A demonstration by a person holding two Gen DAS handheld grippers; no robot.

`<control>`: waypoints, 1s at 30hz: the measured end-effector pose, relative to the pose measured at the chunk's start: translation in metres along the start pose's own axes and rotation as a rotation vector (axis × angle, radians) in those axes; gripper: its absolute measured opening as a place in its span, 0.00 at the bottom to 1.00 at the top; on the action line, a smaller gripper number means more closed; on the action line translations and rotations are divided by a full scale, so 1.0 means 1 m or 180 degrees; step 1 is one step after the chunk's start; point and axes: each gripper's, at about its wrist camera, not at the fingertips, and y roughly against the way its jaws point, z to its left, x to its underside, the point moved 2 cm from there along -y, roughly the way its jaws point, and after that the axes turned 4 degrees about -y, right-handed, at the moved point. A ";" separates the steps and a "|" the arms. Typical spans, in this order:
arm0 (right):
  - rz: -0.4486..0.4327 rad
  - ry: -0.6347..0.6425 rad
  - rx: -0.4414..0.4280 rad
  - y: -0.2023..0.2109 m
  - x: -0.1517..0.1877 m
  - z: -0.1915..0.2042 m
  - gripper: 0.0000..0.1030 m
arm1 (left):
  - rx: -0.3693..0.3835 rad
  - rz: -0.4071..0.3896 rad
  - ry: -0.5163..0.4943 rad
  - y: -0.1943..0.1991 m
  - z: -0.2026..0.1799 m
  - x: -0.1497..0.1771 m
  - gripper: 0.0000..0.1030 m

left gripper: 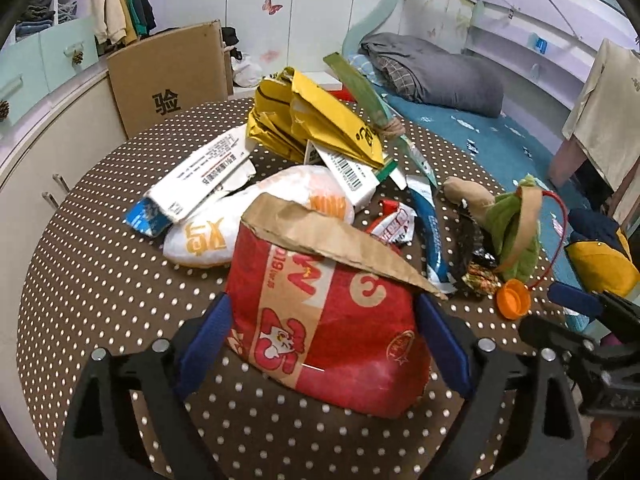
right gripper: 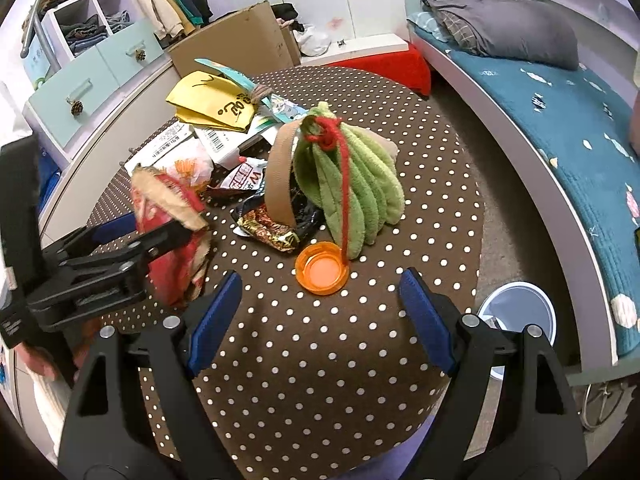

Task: Collect trash

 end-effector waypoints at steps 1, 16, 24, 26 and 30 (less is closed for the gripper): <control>0.0005 0.0029 -0.0007 -0.003 -0.001 0.000 0.77 | 0.0000 -0.0006 0.0004 0.002 0.000 0.003 0.86; 0.0000 0.0379 0.0069 -0.007 0.006 0.014 0.29 | -0.0009 -0.0116 0.0140 0.034 -0.001 0.022 0.86; -0.0072 0.0307 -0.0012 0.022 0.016 0.003 0.29 | 0.0090 -0.0185 0.0015 0.042 -0.030 0.019 0.86; -0.0084 0.0302 -0.0029 0.029 0.018 0.002 0.29 | 0.0122 -0.0225 -0.0036 0.046 -0.037 0.018 0.86; -0.0061 0.0280 0.0020 0.026 0.022 -0.006 0.30 | 0.0110 -0.0257 -0.0086 0.049 -0.047 0.018 0.86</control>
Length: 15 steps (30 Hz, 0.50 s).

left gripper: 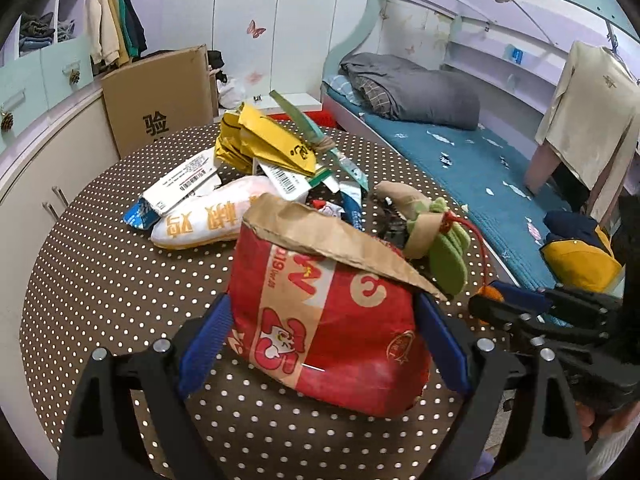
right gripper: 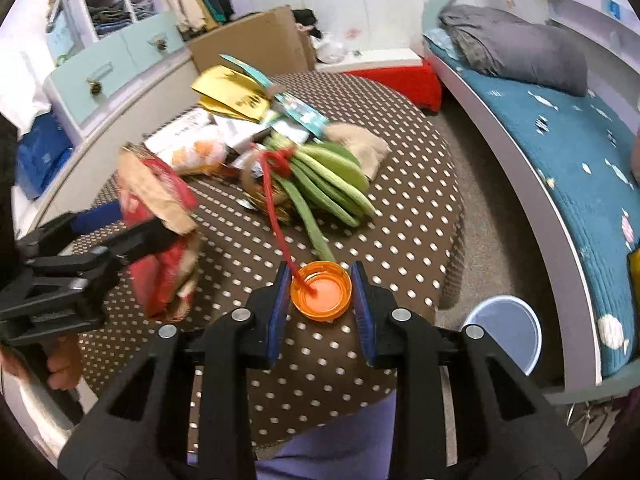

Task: Collect trash

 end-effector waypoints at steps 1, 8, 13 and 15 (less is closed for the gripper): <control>0.0027 0.0009 0.0026 -0.004 0.003 -0.001 0.34 | 0.0011 0.0000 0.0001 0.000 -0.001 0.001 0.86; -0.0025 0.0247 0.0209 -0.007 0.020 0.004 0.28 | -0.0040 0.0069 0.0006 0.000 -0.004 0.011 0.86; -0.0021 0.0160 0.0219 -0.002 0.020 -0.007 0.28 | -0.0001 0.0056 -0.0034 0.003 -0.011 0.011 0.86; -0.0043 0.0086 0.0215 0.003 0.019 -0.014 0.28 | 0.0028 0.0045 -0.0068 0.004 -0.016 0.010 0.86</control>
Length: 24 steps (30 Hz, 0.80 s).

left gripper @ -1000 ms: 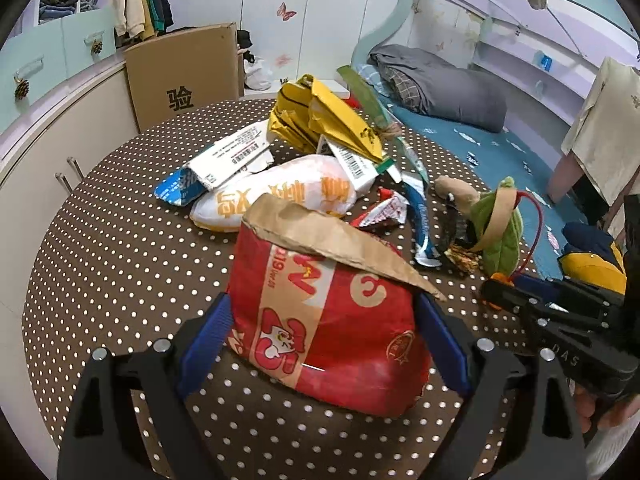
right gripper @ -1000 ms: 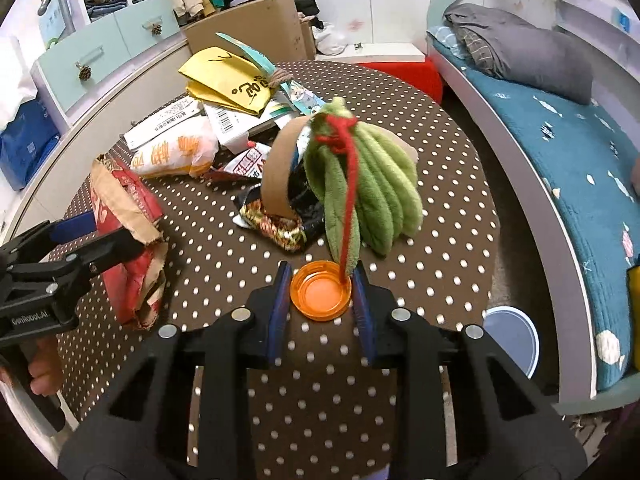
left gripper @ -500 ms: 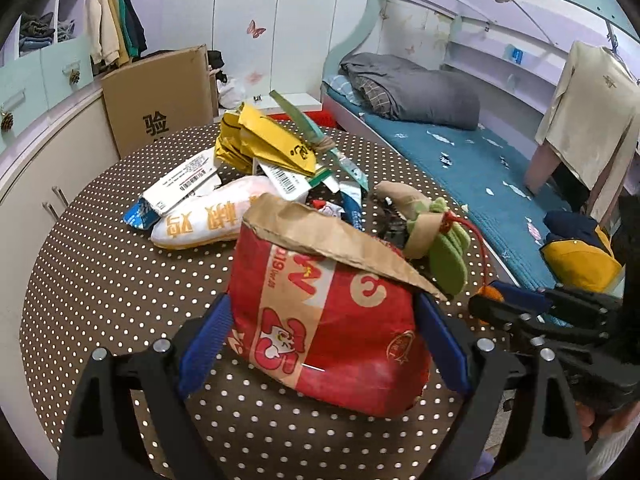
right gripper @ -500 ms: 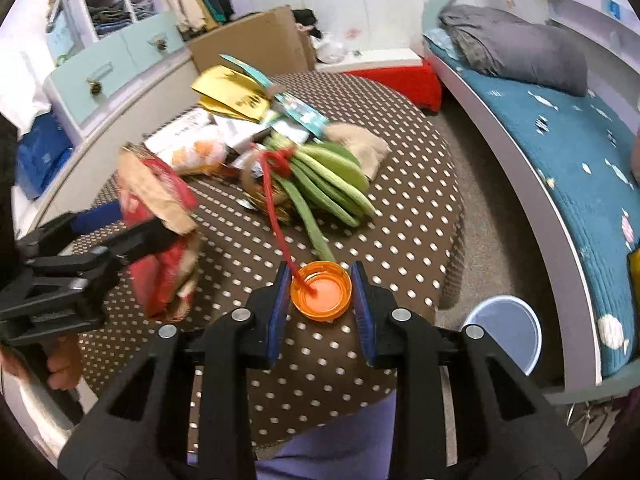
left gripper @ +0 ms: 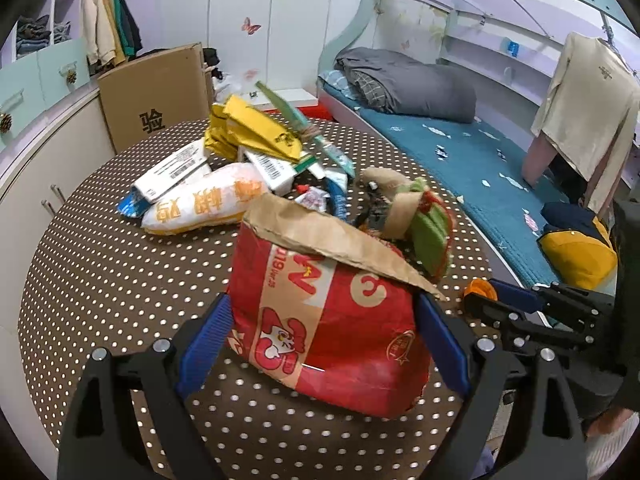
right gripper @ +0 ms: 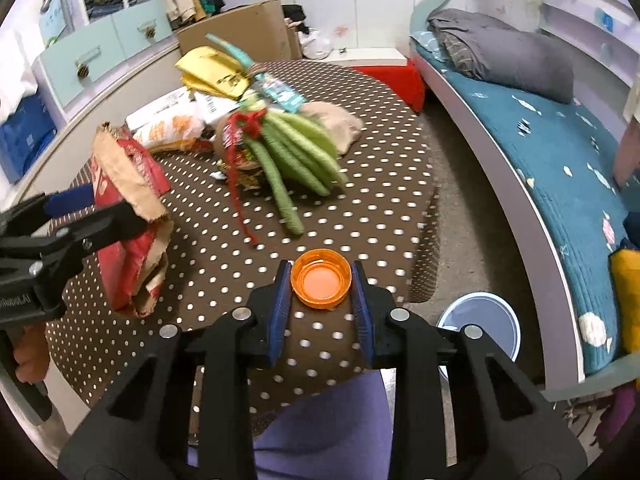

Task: Collect trash

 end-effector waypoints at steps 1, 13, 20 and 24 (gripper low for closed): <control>-0.0017 -0.0046 -0.0002 0.003 0.000 -0.005 0.28 | 0.0009 -0.0007 -0.0018 0.000 -0.003 -0.001 0.86; -0.0274 -0.0456 0.0184 0.037 -0.010 -0.058 0.28 | 0.0257 -0.0159 -0.0360 0.004 -0.060 -0.025 0.86; -0.0408 -0.0665 0.0340 0.061 -0.005 -0.096 0.28 | 0.0473 -0.0171 -0.0660 -0.003 -0.108 -0.034 0.86; -0.0445 -0.0773 0.0419 0.072 0.002 -0.116 0.28 | 0.0595 -0.0152 -0.0806 -0.008 -0.134 -0.037 0.86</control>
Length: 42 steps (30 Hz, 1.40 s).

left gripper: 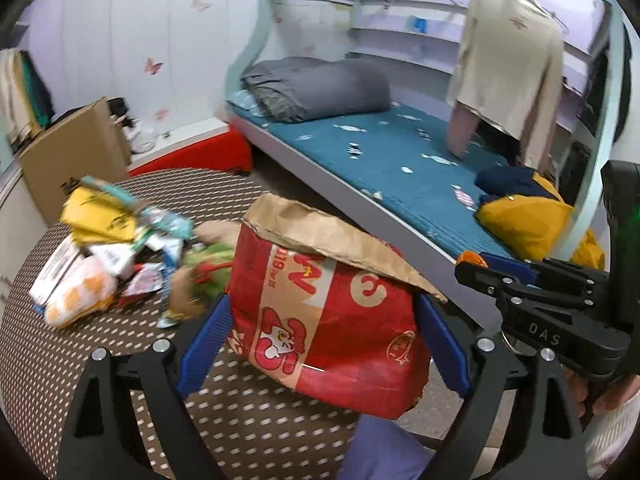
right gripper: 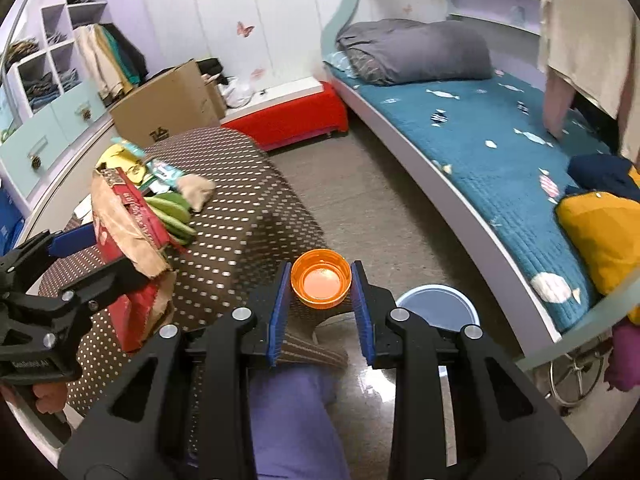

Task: Collect trash

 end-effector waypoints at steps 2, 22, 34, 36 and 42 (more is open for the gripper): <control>-0.0020 -0.0056 0.0073 0.005 0.001 -0.013 0.28 | 0.0067 0.0014 -0.0079 -0.007 -0.014 -0.005 0.86; 0.0095 -0.0708 0.0600 0.015 0.017 -0.128 0.29 | 0.0658 0.0417 -0.0646 -0.094 -0.134 -0.030 0.86; 0.0275 -0.1169 0.0926 0.003 0.032 -0.195 0.29 | 0.0935 0.0730 -0.0867 -0.153 -0.188 -0.035 0.86; 0.0288 -0.1246 0.0972 0.003 0.033 -0.206 0.29 | 0.0932 0.0697 -0.0846 -0.160 -0.193 -0.040 0.87; 0.0315 -0.1344 0.1041 0.000 0.035 -0.220 0.29 | 0.0799 0.0795 -0.0748 -0.187 -0.195 -0.045 0.90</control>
